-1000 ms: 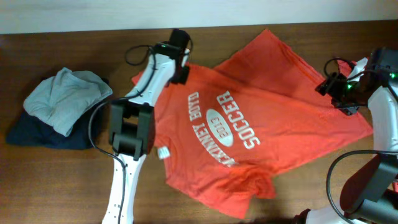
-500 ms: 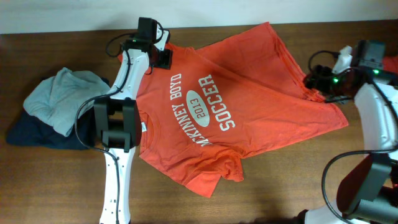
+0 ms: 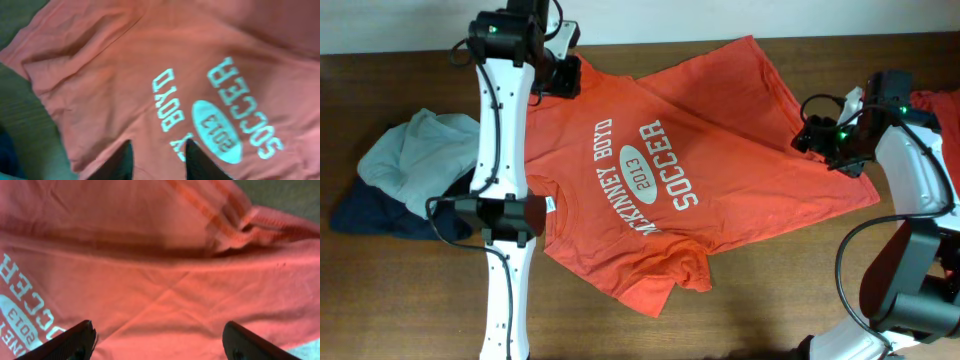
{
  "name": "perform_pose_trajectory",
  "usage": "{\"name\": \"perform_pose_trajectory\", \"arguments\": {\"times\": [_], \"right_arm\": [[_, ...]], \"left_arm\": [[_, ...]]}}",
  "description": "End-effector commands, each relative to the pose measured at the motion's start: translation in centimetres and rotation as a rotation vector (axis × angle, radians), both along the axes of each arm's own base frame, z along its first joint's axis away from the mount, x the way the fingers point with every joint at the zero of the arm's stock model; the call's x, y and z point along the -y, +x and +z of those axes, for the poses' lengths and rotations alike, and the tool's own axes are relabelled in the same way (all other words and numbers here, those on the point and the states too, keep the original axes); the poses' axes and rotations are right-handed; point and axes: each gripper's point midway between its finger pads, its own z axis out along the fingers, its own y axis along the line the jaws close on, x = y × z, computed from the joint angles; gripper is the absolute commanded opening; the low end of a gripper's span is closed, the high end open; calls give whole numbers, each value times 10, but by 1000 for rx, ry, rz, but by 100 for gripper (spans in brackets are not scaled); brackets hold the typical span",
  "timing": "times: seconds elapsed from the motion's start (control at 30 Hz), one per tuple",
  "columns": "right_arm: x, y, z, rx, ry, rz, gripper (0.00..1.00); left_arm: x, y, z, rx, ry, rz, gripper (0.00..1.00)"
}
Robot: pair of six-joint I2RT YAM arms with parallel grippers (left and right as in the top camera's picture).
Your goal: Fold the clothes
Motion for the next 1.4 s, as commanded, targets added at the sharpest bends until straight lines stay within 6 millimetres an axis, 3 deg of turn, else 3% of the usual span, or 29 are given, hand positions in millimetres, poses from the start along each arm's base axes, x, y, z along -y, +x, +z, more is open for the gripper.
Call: {"name": "perform_pose_trajectory", "arguments": {"times": [0.0, 0.1, 0.2, 0.27, 0.3, 0.37, 0.5, 0.53, 0.7, 0.87, 1.03, 1.13, 1.27, 1.37], "right_arm": [[-2, -7, 1, -24, 24, -6, 87], [8, -13, 0, -41, 29, -34, 89], [18, -15, 0, -42, 31, -59, 89], [23, -16, 0, -42, 31, -74, 89], [26, -17, 0, -40, 30, -82, 89], [29, -15, 1, -31, 27, -85, 89], [30, -11, 2, -13, 22, -84, 89], [30, -11, 2, -13, 22, -84, 89], [30, -11, 2, -13, 22, -84, 89], [30, -11, 2, -14, 22, -84, 89], [30, -11, 1, -14, 22, -84, 89], [30, -11, 1, -15, 22, -84, 89], [29, -12, 1, -18, 24, -83, 89], [28, -14, 0, -28, 27, -84, 89]], "left_arm": [[43, -30, 59, 73, -78, -70, 31], [61, -64, 75, 82, 73, -109, 31], [68, -102, 64, 10, 224, -115, 32], [79, -136, 44, -91, 267, -143, 32], [83, -162, 24, -179, 303, -152, 32], [84, -195, -4, -296, 364, -161, 32], [83, -247, -58, -476, 487, -150, 36], [84, -265, -80, -533, 508, -151, 37], [99, -301, -115, -653, 444, -166, 37], [98, -327, -124, -740, 412, -152, 37], [100, -326, -125, -569, 343, -192, 37], [87, -324, -112, -443, 324, -133, 37], [71, -328, -102, -292, 207, -79, 59], [60, -342, -116, -299, 164, -42, 67]]}}
